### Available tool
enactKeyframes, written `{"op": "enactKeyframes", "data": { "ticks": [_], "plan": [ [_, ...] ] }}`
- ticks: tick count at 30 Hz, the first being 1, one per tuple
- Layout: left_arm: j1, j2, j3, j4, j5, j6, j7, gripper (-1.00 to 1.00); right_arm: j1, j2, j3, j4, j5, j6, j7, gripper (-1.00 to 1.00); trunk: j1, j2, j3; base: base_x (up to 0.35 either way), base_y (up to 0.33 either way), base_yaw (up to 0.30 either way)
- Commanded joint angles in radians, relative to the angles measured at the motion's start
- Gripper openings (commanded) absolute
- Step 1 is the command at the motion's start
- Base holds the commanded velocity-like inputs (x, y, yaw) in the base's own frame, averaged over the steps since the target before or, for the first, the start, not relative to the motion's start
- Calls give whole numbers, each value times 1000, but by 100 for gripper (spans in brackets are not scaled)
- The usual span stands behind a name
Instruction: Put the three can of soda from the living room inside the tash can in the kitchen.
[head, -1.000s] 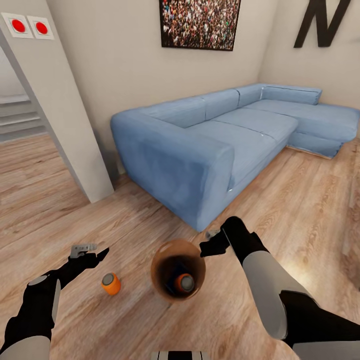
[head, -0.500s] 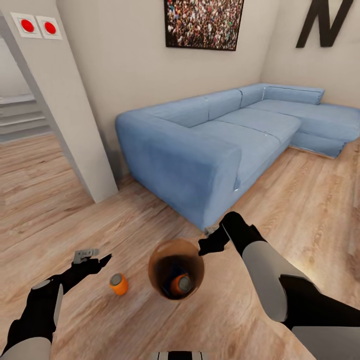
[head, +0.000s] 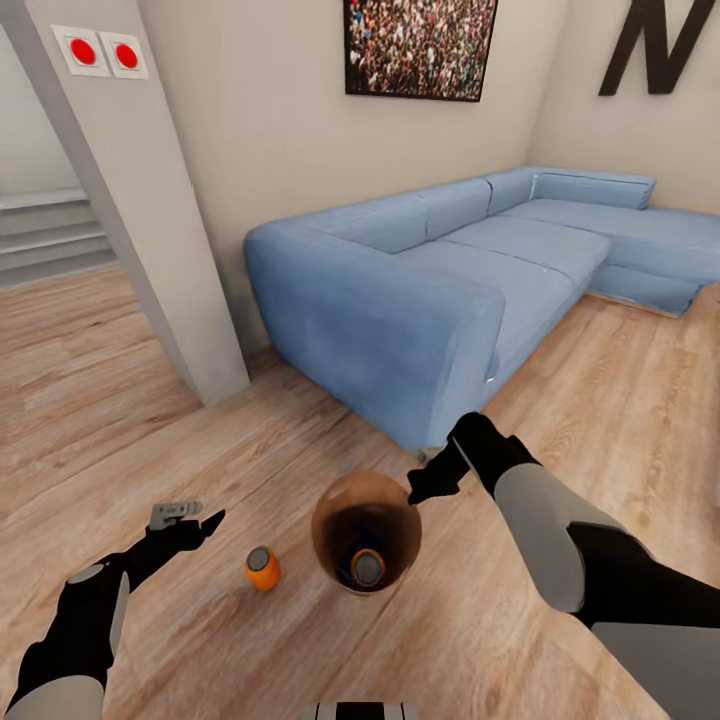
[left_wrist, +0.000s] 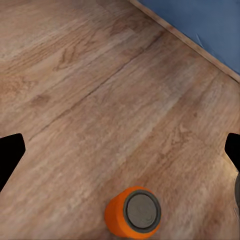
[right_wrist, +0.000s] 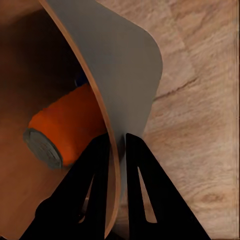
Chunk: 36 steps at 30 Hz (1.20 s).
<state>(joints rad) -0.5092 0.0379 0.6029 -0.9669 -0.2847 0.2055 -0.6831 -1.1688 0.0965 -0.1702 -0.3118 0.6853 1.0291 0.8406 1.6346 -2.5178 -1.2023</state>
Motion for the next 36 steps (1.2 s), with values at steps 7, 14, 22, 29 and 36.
{"op": "enactKeyframes", "data": {
  "ticks": [7,14,22,29,36],
  "plan": [
    [0,-2,0,2,1,-9,0,100,-25,-36,-11,22,-47,18,6,-100,0,0,0,0,9,0],
    [0,-3,0,3,0,-11,1,100,-74,-60,-8,91,-46,18,5,-100,0,0,0,0,1,0],
    [0,-5,0,4,-1,-12,2,100,-88,-94,-6,121,-46,18,5,-100,0,0,0,0,0,0],
    [0,-6,0,4,-5,-12,2,100,-89,-136,-6,123,-44,18,5,-100,0,0,0,0,0,0],
    [0,-7,0,4,-9,-27,2,100,-89,-145,-6,122,-44,18,5,-100,1,-1,-8,0,0,0]
  ]
}}
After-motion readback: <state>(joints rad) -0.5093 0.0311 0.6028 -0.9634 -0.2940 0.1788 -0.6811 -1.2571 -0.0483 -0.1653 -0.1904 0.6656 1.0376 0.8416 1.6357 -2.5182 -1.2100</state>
